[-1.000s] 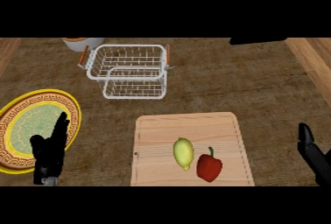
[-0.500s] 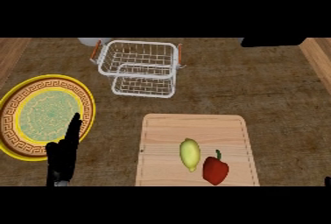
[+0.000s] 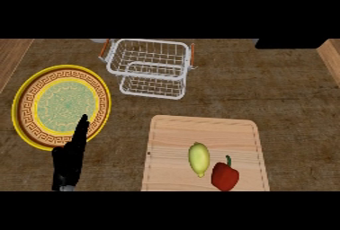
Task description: Pick the lemon from the cutting board and place it in the tiered basket
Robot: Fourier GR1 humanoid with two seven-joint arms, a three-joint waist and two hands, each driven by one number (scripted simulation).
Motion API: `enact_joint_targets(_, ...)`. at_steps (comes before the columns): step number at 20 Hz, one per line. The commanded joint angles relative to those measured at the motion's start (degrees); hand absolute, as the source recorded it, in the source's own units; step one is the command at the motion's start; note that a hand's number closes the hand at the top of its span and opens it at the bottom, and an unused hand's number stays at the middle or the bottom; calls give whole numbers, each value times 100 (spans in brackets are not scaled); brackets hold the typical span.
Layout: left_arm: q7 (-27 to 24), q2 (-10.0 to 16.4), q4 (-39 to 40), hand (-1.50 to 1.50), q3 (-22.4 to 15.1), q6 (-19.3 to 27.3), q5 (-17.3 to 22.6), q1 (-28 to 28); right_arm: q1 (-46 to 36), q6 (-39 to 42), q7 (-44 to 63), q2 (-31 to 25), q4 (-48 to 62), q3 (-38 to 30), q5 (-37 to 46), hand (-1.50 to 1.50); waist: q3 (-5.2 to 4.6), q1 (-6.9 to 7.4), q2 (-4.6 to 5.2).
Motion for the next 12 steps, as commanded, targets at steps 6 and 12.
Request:
enact_joint_targets(6,-21,-111,188,0,-112,-45,-98,-98,574,-2723,1288,138,-213,1881,2132,-150,-17,135,88)
enact_joint_targets(12,54,-131,234,0,-102,-21,-152,-112,605,-3548,2310,140,245,2336,3176,-150,-15,117,95)
